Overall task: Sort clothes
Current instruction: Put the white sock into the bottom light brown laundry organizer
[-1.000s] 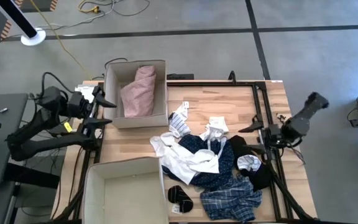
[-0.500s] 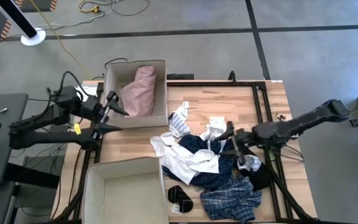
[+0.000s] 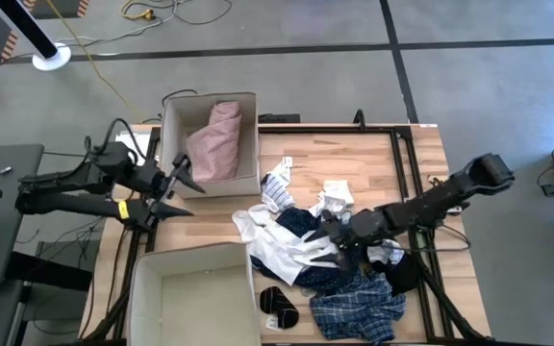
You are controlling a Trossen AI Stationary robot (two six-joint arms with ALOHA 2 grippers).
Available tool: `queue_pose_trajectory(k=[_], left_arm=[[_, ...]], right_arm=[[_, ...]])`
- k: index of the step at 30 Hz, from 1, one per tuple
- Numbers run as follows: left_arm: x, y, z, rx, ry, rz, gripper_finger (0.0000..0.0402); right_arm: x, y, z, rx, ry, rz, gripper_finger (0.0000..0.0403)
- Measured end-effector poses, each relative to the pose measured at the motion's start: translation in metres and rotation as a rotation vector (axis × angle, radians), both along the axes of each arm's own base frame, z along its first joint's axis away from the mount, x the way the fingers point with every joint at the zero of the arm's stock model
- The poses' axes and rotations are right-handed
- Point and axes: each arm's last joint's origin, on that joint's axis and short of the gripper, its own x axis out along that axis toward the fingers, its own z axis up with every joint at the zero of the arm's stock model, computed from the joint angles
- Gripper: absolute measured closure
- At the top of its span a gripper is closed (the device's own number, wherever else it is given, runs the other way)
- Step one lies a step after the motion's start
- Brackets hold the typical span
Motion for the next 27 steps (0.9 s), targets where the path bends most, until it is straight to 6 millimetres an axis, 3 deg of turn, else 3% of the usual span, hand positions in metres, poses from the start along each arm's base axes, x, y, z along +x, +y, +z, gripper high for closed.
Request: queue_pose_trajectory(k=[9, 15, 20, 27], left_arm=[[0.022, -0.017, -0.009, 0.043, 0.056, -0.034, 0.0141], [0.028, -0.026, -0.01, 0.045, 0.051, -0.058, 0.0141], [0.031, -0.031, -0.013, 0.058, 0.063, -0.046, 0.0141], [0.034, -0.037, -0.015, 0.06, 0.081, -0.025, 0.0141]], right_arm=[[0.026, 0.008, -0.026, -0.061, 0.132, -0.034, 0.0115], [0.038, 0.009, -0.032, -0.086, 0.188, -0.045, 0.0146], [0.044, 0.009, -0.032, -0.103, 0.185, -0.051, 0.0218], [0.038, 0.008, -0.013, -0.138, 0.151, -0.045, 0.0367]])
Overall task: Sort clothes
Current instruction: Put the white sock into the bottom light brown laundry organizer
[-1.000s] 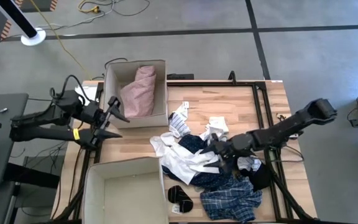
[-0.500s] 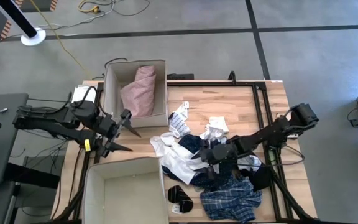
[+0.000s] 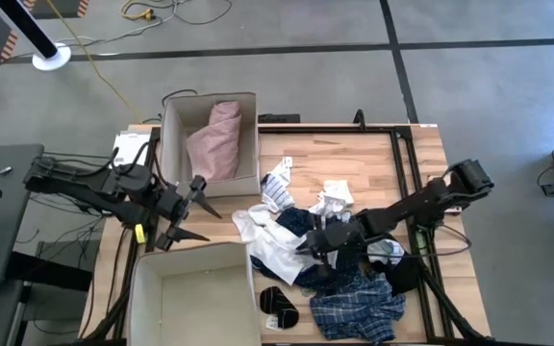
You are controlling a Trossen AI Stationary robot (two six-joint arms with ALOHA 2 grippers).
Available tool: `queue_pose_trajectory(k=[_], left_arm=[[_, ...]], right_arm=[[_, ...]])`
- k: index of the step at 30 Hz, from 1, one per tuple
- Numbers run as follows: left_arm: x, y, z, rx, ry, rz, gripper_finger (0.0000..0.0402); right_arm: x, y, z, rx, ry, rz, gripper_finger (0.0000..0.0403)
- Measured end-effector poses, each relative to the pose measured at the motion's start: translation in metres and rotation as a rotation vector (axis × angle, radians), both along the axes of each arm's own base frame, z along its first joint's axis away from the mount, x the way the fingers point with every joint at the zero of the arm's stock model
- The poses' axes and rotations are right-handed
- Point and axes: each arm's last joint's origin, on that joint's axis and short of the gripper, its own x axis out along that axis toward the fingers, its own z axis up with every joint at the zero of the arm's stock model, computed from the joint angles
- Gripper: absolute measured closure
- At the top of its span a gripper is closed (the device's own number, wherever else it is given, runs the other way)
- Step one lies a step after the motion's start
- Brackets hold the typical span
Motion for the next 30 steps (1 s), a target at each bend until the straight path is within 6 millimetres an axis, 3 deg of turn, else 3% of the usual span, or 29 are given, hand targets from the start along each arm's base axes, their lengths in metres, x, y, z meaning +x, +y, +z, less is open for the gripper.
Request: queue_pose_trajectory(k=[2, 11, 30], left_arm=[[0.001, -0.002, -0.001, 0.005, 0.001, 0.008, 0.0141], [0.011, -0.009, -0.005, 0.015, 0.017, 0.021, 0.0141], [0.057, -0.021, -0.019, 0.042, -0.026, 0.054, 0.0141]], right_arm=[[-0.003, 0.002, 0.008, -0.018, -0.028, 0.023, 0.0392], [-0.006, 0.006, 0.046, -0.085, -0.137, 0.064, 0.04], [0.005, 0.005, 0.178, -0.314, -0.415, 0.118, 0.0403]])
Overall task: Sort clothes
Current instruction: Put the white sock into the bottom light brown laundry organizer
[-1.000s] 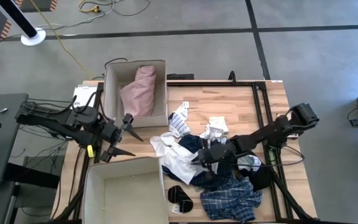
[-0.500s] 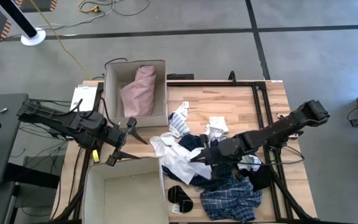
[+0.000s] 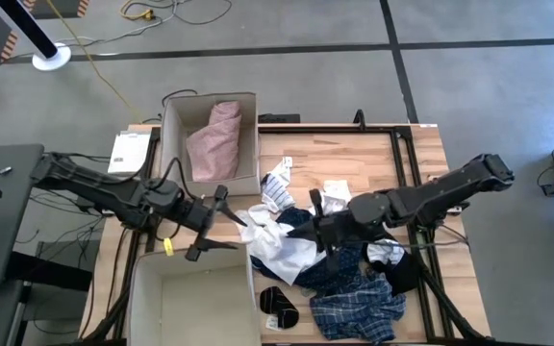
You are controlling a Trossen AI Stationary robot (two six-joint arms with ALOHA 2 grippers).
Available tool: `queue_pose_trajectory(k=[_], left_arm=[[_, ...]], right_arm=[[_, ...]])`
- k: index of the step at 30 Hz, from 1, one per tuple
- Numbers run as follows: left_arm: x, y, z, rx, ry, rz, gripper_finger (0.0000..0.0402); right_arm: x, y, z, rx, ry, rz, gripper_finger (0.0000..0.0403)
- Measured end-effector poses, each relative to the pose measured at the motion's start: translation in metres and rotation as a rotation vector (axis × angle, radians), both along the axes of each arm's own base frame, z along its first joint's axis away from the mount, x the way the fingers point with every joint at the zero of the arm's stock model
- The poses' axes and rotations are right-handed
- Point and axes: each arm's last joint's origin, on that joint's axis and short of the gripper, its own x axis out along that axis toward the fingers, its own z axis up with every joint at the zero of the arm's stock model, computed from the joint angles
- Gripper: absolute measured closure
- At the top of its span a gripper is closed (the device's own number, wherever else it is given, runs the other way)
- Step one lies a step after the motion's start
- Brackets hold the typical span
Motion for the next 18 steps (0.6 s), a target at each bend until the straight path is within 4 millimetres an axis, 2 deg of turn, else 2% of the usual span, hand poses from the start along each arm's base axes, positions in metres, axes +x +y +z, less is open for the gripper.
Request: queue_pose_trajectory(k=[9, 18], left_arm=[[0.015, -0.003, -0.005, -0.002, -0.033, 0.024, 0.0141], [0.029, -0.002, -0.003, -0.033, -0.134, 0.205, 0.0141]], right_arm=[[0.001, -0.006, 0.032, -0.025, -0.051, -0.015, 0.0403], [0.001, -0.005, 0.041, -0.048, -0.127, -0.003, 0.0403]])
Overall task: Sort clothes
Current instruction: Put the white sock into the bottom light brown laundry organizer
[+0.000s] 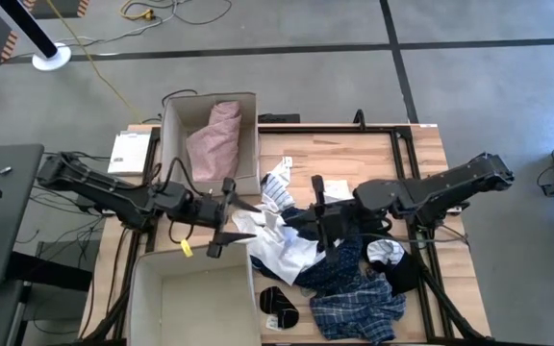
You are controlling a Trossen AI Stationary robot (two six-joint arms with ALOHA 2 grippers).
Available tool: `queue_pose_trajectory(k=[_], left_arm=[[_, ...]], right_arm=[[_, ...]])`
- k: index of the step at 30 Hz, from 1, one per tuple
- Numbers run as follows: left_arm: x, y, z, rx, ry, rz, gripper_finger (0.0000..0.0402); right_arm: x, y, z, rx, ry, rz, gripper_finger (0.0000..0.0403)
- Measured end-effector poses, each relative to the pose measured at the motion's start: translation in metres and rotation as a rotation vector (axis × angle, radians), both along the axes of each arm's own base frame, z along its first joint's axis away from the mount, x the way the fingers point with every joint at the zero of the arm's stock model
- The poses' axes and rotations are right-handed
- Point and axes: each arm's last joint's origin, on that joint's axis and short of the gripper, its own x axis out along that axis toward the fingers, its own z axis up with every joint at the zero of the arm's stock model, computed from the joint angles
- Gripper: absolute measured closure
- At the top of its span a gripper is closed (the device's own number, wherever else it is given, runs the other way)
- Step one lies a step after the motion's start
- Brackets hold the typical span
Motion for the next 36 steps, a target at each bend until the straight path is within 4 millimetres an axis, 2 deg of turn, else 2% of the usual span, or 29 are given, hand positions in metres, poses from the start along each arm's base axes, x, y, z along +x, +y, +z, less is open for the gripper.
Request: queue_pose_trajectory(k=[8, 14, 19, 22, 28, 30, 36], left_arm=[[0.026, -0.001, -0.006, 0.01, 0.002, 0.063, 0.0141], [0.053, -0.008, 0.002, 0.05, -0.001, 0.084, 0.0141], [0.067, -0.012, 0.007, 0.088, 0.062, 0.055, 0.0149], [0.069, -0.018, 0.01, 0.12, 0.098, 0.029, 0.0196], [0.066, -0.029, 0.013, 0.182, 0.062, -0.091, 0.0372], [0.065, -0.031, 0.012, 0.189, 0.065, -0.102, 0.039], [0.052, -0.04, 0.018, 0.236, 0.075, -0.101, 0.0398]], right_arm=[[0.0, 0.001, 0.004, -0.001, -0.042, 0.065, 0.0403], [0.0, 0.003, 0.005, 0.01, -0.046, 0.111, 0.0403], [-0.002, 0.009, 0.003, 0.015, -0.023, 0.13, 0.0403], [-0.004, 0.012, 0.001, 0.014, -0.001, 0.141, 0.0403], [-0.004, 0.013, -0.002, 0.02, 0.032, 0.143, 0.0403], [-0.004, 0.013, -0.003, 0.031, 0.045, 0.141, 0.0403], [-0.005, 0.013, -0.011, 0.077, 0.132, 0.13, 0.0403]])
